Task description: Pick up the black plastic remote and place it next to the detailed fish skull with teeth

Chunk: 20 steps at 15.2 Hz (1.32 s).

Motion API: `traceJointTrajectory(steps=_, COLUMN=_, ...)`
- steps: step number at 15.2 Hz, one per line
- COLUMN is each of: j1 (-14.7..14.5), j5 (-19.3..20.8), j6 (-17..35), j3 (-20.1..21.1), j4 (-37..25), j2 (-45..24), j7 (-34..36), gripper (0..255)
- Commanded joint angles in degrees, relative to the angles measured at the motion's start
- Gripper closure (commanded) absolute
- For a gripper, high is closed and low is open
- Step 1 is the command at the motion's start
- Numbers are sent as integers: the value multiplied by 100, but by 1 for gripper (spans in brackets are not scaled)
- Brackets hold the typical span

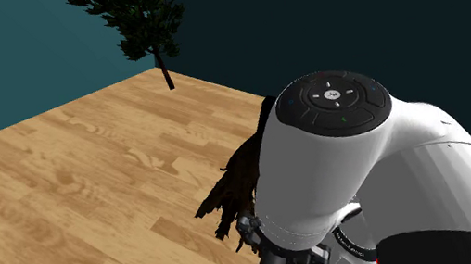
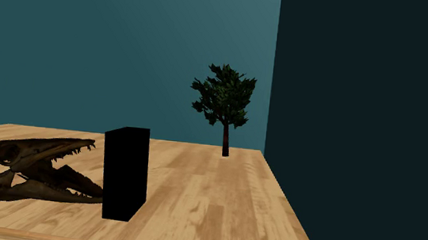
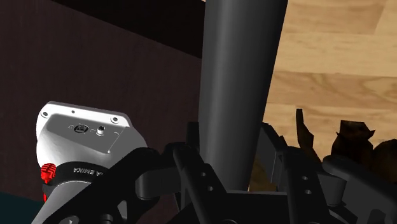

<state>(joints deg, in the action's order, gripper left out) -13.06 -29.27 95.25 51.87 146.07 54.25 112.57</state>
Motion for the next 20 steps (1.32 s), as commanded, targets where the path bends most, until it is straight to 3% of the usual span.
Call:
traceJointTrajectory(steps=1, j1=-13, j5=-91, j6=153, j3=117, j4=119, j2=-20, j7=14, gripper=255)
traceJointTrajectory(steps=20, j1=197, j5=-857, j6=1605, j3=1332, j4=893, j2=-545, j7=56, gripper=255)
